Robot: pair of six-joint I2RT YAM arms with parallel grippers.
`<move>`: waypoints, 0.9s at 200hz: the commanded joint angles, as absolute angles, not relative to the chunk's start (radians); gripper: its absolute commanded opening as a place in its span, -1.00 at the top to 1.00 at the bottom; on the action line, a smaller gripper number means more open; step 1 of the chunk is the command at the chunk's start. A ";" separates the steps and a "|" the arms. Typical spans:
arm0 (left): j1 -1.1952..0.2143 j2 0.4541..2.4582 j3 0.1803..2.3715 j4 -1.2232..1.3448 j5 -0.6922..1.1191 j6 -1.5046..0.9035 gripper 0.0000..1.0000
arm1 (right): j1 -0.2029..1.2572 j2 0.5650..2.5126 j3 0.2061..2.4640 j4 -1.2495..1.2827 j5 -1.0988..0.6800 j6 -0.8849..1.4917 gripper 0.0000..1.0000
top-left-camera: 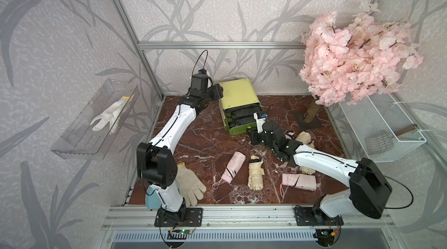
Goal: Place the umbrella in the drawer by color
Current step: Close the drawer in the storage box.
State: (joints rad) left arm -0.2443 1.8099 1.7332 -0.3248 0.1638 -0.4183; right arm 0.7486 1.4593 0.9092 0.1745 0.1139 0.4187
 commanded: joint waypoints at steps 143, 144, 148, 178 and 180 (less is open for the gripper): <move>-0.165 2.527 2.503 -0.459 0.651 -0.349 -0.50 | 0.690 1.517 1.034 0.266 0.192 0.415 0.88; -0.166 2.525 2.496 -0.457 0.651 -0.349 -0.50 | 0.690 1.519 1.037 0.265 0.193 0.414 0.88; -0.167 2.516 2.473 -0.448 0.648 -0.349 -0.50 | 0.689 1.523 1.047 0.263 0.195 0.413 0.88; -0.176 2.477 2.390 -0.428 0.647 -0.341 -0.48 | 0.685 1.577 1.129 0.258 0.193 0.390 0.88; -0.176 2.476 2.388 -0.429 0.648 -0.341 -0.47 | 0.685 1.583 1.136 0.255 0.190 0.388 0.88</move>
State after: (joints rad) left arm -0.1452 2.4779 2.4584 -0.3439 0.6163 -0.3767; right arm 0.7071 1.5551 1.0332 0.1551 0.1246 0.4133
